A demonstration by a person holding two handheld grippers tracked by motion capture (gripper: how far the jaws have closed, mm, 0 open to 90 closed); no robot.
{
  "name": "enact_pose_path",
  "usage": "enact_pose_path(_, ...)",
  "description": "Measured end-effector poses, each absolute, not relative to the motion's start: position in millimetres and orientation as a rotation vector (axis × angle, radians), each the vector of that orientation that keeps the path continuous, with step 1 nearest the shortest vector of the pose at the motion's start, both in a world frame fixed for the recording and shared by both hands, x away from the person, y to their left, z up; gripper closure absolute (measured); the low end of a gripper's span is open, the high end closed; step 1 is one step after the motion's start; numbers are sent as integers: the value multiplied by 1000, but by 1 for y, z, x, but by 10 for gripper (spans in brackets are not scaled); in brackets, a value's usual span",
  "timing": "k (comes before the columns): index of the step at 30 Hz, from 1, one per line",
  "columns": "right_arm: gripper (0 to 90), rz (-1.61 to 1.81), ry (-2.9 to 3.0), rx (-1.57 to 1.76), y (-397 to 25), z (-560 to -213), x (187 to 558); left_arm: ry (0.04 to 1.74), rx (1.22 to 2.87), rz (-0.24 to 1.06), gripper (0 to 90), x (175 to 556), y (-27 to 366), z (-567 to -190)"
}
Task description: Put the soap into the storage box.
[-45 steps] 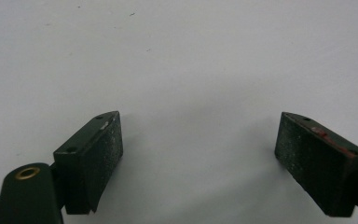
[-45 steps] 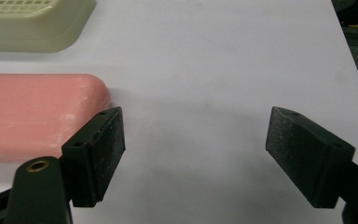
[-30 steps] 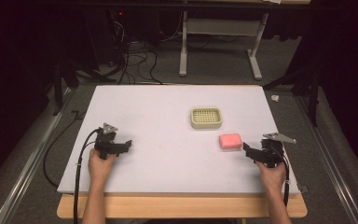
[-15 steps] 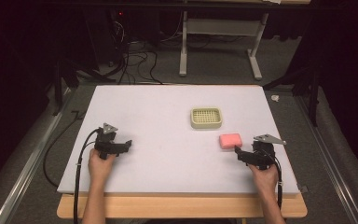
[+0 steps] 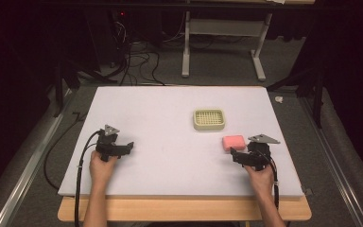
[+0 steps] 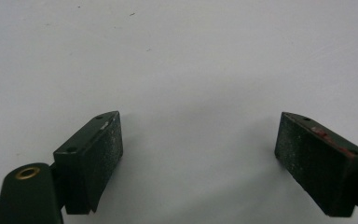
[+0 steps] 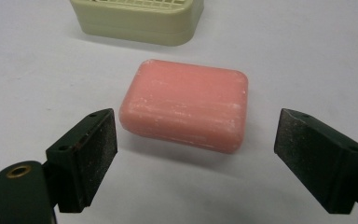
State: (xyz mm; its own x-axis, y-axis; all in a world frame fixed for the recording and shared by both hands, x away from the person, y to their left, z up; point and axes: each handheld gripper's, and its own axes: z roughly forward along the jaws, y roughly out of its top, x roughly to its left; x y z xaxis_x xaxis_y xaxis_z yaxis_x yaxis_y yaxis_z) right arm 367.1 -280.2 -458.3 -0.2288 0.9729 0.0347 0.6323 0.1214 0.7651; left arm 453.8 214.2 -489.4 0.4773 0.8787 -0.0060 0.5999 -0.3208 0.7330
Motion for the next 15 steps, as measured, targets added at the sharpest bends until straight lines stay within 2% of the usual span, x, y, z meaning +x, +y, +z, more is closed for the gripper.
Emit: enact_pose_path(15, 130, 909, 1931, 1521, -264, -456, 384, 1219, 2045, 524, 155, 454, 214, -489)
